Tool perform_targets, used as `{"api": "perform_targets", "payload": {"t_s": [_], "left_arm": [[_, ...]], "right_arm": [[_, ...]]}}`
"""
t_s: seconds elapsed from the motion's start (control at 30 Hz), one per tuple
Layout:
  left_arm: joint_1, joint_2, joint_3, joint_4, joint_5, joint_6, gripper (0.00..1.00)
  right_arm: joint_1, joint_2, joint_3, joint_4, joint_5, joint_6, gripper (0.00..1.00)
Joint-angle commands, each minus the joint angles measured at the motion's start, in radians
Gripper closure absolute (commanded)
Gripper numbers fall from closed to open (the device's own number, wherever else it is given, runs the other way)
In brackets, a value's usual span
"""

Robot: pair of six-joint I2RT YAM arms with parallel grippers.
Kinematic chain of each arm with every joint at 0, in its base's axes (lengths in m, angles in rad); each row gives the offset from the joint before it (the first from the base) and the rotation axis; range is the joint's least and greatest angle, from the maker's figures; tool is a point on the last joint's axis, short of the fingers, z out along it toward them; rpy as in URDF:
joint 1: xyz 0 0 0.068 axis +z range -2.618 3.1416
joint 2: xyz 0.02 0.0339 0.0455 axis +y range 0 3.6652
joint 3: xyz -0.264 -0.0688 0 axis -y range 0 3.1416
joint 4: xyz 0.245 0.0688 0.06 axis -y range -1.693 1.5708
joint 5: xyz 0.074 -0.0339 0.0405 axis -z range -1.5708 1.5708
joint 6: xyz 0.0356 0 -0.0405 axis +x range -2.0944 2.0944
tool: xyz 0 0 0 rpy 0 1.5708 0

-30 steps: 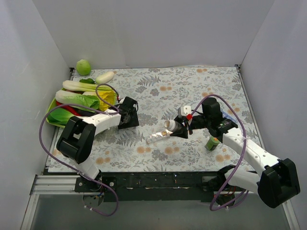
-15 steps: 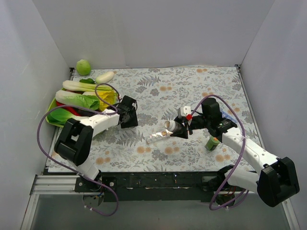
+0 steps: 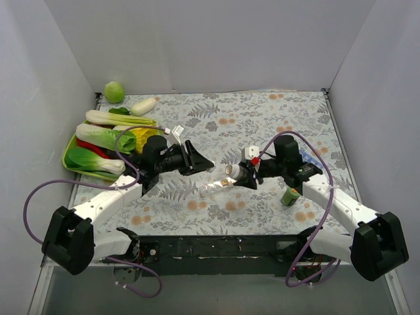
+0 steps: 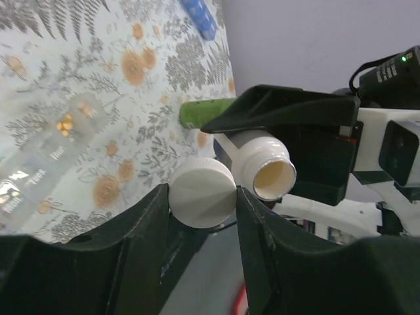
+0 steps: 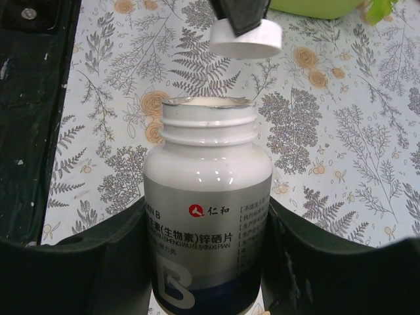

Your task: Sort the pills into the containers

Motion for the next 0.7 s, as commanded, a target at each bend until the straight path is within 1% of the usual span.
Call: {"api": "perform_targets", "payload": {"t_s": [0.0,0.1,0.2,0.33,0.67], "left_arm": [[-0.036,0.003,-0.027,0.184,0.129,-0.157,0.84],[-0.053,0.016,-0.029,0.214,0.122,-0.181,0.84],[-0.068,0.043,-0.041,0.292,0.124,-0.218,0.84],[-0.093,0.075,-0.052,0.339,0.115,-0.242,0.84],[-0.12,0.103,-0.061,0.34,0.078,-0.243,0.85]], "right_arm": [[0.0,0.016,0.0,0.045,0.012,0.012,0.96],[0.011,0.031,0.018,0.033,0.019,0.017,0.96],[0.029,0.036,0.021,0.032,0.028,0.015,0.96],[0.038,0.041,0.026,0.03,0.042,0.017,0.96],[0.041,0.033,0.027,0.036,0.042,0.026,0.96]]}}
